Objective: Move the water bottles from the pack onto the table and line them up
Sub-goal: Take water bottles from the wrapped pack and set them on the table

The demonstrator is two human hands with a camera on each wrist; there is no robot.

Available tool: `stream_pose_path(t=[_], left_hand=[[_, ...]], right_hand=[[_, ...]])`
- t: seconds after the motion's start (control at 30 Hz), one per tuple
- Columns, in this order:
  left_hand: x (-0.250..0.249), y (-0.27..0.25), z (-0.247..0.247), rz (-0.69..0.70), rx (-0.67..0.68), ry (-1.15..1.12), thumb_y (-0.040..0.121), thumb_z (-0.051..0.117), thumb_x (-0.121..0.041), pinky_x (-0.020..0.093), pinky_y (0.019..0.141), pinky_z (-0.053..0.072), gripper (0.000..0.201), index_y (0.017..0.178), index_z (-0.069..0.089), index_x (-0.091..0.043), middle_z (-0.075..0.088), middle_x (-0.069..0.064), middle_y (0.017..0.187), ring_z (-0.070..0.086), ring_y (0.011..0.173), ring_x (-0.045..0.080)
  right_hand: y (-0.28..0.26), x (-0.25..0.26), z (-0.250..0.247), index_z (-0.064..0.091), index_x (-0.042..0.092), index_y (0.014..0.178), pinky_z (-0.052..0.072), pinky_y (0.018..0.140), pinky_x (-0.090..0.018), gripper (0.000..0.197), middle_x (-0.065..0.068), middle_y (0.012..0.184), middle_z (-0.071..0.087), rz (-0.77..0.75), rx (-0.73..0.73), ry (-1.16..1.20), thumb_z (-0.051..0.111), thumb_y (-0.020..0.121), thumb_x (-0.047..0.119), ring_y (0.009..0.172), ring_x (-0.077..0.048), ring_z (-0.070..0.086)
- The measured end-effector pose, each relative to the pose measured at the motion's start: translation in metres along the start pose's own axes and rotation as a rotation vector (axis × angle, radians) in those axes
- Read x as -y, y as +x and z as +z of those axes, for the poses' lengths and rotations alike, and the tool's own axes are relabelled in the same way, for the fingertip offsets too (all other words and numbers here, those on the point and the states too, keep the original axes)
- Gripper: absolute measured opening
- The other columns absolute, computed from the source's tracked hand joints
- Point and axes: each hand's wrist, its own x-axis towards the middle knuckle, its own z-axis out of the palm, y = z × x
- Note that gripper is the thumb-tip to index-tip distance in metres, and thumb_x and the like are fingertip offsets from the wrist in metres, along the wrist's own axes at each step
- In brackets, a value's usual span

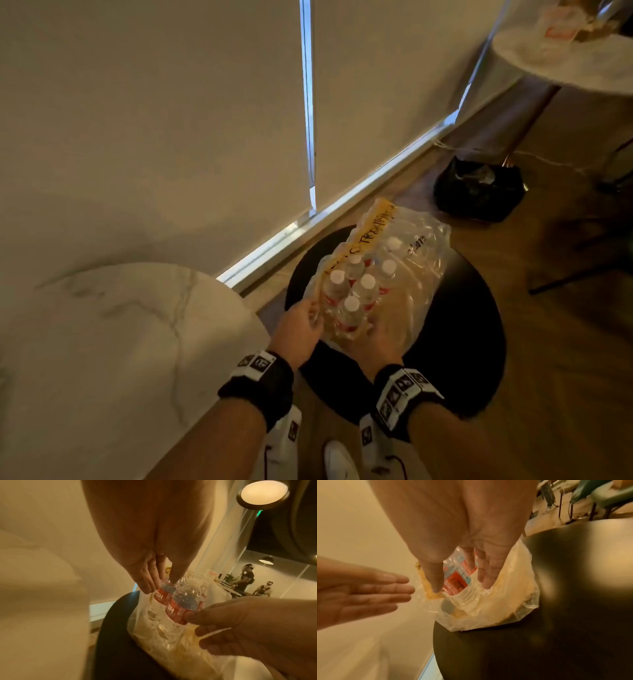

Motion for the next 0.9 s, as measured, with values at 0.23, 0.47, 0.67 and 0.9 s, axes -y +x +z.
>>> stream_pose_path(t=[0.23, 0.47, 0.67, 0.9], left_hand=[[-0.007, 0.070, 0.022, -0.008, 0.084, -0.108, 0.088, 0.072, -0.034, 0.026, 0.098, 0.042, 0.079, 0.147, 0.021, -0.047, 0.050, -0.006, 0.138, 0.052, 0.119, 0.011], [0.018, 0.092, 0.026, -0.012, 0.155, 0.028, 0.073, 0.081, -0.034, 0.051, 0.099, 0.052, 0.075, 0.131, 0.034, -0.042, 0.060, -0.004, 0.127, 0.061, 0.113, 0.020], [0.005, 0.047, 0.010, 0.110, 0.122, -0.033, 0.074, 0.079, -0.033, 0.044, 0.099, 0.053, 0.076, 0.137, 0.037, -0.045, 0.062, -0.006, 0.128, 0.063, 0.115, 0.017], [0.022, -0.089, -0.052, 0.157, -0.151, -0.219, 0.076, 0.085, -0.037, 0.022, 0.096, 0.048, 0.056, 0.123, 0.055, -0.035, 0.063, -0.014, 0.121, 0.058, 0.115, 0.001]], right_hand=[[0.058, -0.006, 0.024, 0.051, 0.022, 0.129, 0.051, 0.089, -0.036, 0.075, -0.005, 0.122, 0.064, 0.136, 0.024, 0.081, 0.072, 0.068, 0.059, 0.107, -0.028, 0.063], [0.048, -0.018, 0.016, 0.055, 0.024, 0.124, 0.046, 0.081, -0.030, 0.060, 0.001, 0.107, 0.066, 0.083, -0.011, 0.211, 0.077, 0.072, 0.044, 0.103, -0.025, 0.064], [0.004, -0.004, -0.016, 0.046, 0.025, 0.135, 0.043, 0.100, -0.033, 0.064, 0.008, 0.124, 0.061, -0.124, 0.030, 0.279, 0.076, 0.078, 0.027, 0.117, -0.016, 0.056], [-0.092, 0.041, -0.005, 0.056, 0.038, 0.116, 0.050, 0.096, -0.033, 0.054, 0.016, 0.111, 0.067, -0.376, 0.128, 0.125, 0.079, 0.068, 0.049, 0.105, -0.005, 0.062]])
